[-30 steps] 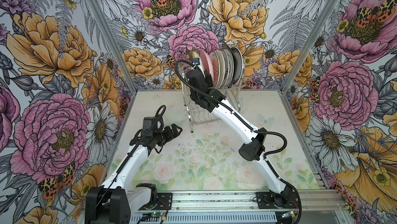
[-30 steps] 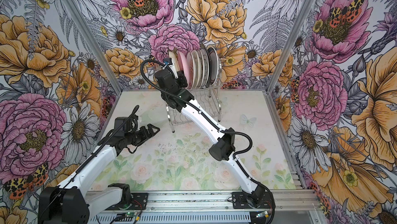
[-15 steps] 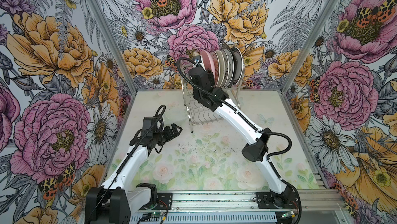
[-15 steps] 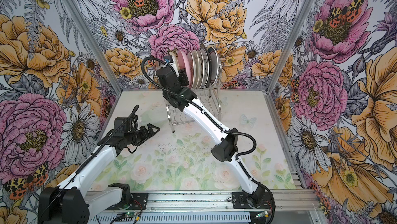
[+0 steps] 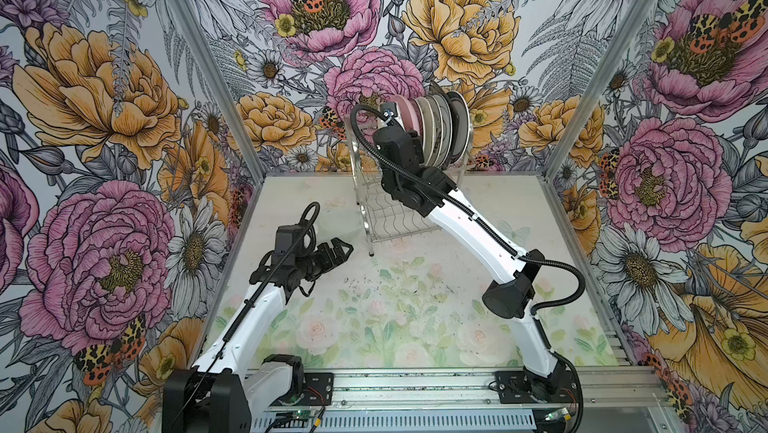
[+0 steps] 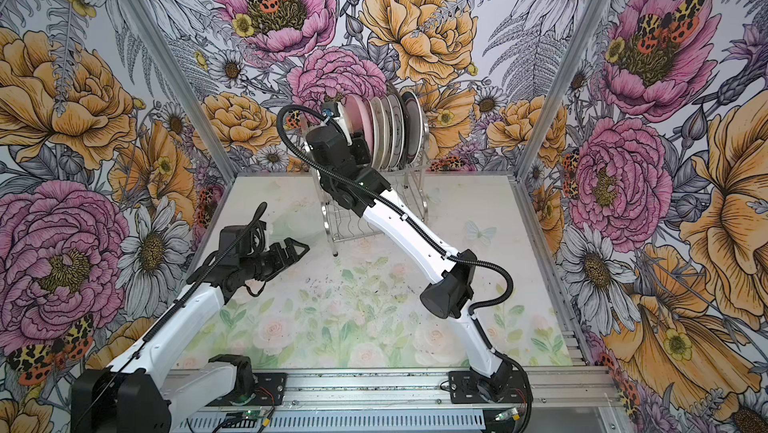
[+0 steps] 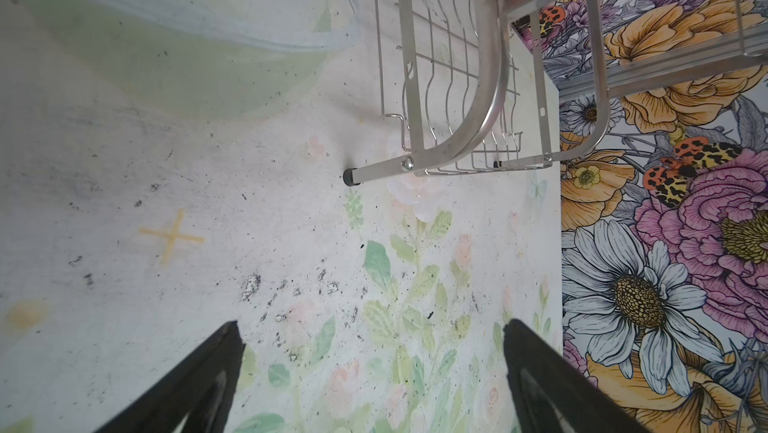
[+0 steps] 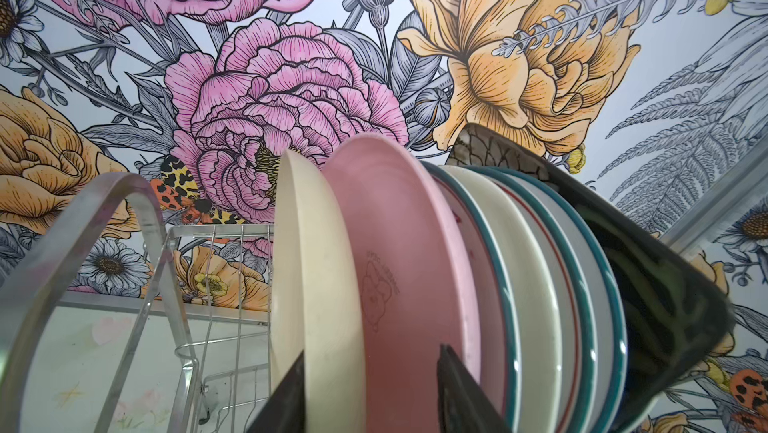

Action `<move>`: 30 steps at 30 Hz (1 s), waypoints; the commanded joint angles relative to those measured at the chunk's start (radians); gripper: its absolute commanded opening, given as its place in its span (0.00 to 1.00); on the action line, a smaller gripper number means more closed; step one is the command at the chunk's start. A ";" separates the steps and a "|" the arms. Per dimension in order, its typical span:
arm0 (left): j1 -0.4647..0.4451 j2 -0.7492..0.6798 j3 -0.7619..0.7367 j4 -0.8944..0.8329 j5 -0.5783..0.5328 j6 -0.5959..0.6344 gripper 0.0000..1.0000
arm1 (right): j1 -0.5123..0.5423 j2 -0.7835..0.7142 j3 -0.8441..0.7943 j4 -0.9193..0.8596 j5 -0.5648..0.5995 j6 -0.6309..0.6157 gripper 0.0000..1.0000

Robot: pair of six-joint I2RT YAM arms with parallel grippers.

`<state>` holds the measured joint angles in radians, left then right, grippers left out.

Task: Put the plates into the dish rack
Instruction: 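Open and withdraw the right gripper from the rack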

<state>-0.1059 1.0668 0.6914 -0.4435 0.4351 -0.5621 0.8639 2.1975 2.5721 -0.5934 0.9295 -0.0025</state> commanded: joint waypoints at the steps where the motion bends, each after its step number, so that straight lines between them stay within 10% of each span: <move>1: -0.011 -0.024 -0.012 0.024 -0.015 -0.019 0.98 | 0.027 -0.063 -0.016 -0.005 -0.014 0.017 0.50; 16: -0.029 -0.050 0.012 0.025 -0.055 -0.023 0.98 | 0.076 -0.318 -0.311 -0.008 -0.080 0.165 0.56; 30: -0.023 -0.110 0.049 0.017 -0.165 0.046 0.99 | -0.030 -0.792 -0.935 -0.008 -0.263 0.364 0.68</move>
<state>-0.1287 0.9821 0.7048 -0.4435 0.3267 -0.5629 0.8616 1.4742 1.7111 -0.5934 0.7273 0.3035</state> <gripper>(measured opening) 0.985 0.683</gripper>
